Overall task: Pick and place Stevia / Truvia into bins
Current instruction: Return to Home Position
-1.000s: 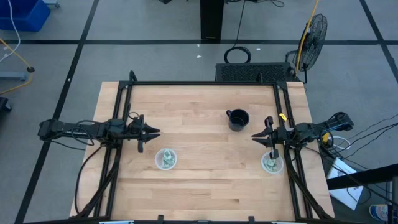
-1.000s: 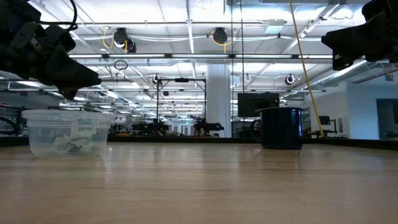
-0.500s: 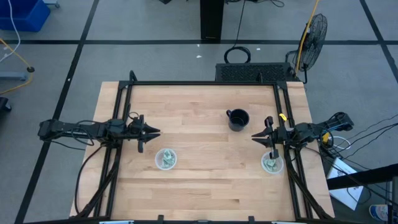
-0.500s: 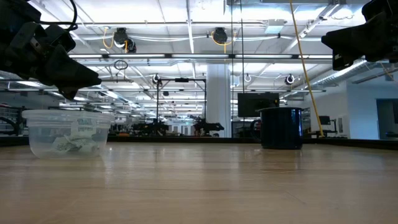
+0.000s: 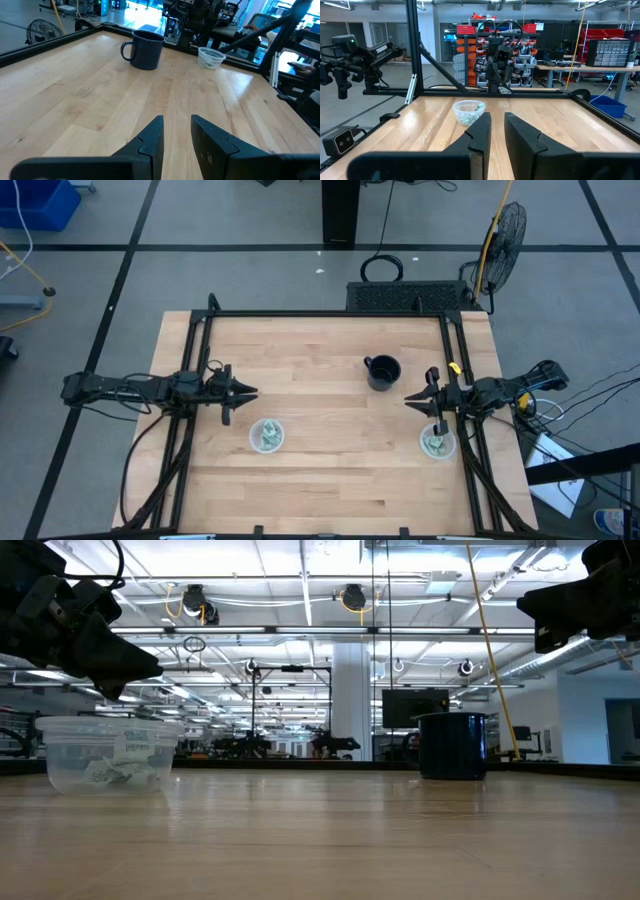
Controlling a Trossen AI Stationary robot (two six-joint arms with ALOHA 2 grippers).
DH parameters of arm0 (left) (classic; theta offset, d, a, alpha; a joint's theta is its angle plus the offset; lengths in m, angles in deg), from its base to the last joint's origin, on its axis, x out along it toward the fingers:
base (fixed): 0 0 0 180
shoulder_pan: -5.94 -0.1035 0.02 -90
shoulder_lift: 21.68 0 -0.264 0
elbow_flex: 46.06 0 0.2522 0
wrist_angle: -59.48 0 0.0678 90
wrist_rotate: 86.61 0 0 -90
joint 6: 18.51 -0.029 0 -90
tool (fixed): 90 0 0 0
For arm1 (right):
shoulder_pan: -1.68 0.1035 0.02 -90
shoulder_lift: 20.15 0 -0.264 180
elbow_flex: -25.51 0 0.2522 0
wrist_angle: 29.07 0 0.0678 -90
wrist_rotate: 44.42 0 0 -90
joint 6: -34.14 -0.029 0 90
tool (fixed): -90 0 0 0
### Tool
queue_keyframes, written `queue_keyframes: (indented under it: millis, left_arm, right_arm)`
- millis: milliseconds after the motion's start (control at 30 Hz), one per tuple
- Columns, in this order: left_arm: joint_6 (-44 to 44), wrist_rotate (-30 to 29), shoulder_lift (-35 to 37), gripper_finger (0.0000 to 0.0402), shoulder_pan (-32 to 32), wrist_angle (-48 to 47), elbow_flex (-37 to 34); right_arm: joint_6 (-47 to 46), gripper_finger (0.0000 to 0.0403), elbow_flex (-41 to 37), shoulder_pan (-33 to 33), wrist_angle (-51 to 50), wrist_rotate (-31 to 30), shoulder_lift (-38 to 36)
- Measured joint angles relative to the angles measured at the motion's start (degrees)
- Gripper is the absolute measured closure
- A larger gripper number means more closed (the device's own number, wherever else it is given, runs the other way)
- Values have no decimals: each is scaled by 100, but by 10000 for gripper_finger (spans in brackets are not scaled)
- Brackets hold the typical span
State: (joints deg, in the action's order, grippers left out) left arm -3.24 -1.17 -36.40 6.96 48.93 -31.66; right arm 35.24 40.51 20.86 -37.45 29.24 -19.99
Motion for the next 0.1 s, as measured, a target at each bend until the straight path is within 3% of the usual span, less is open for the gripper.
queue_keyframes:
  millis: [100]
  left_arm:
    - [0, 0, -1, 300, -1, 1, 0]
  right_arm:
    - [-1, 358, 0, -1, -1, -1, 2]
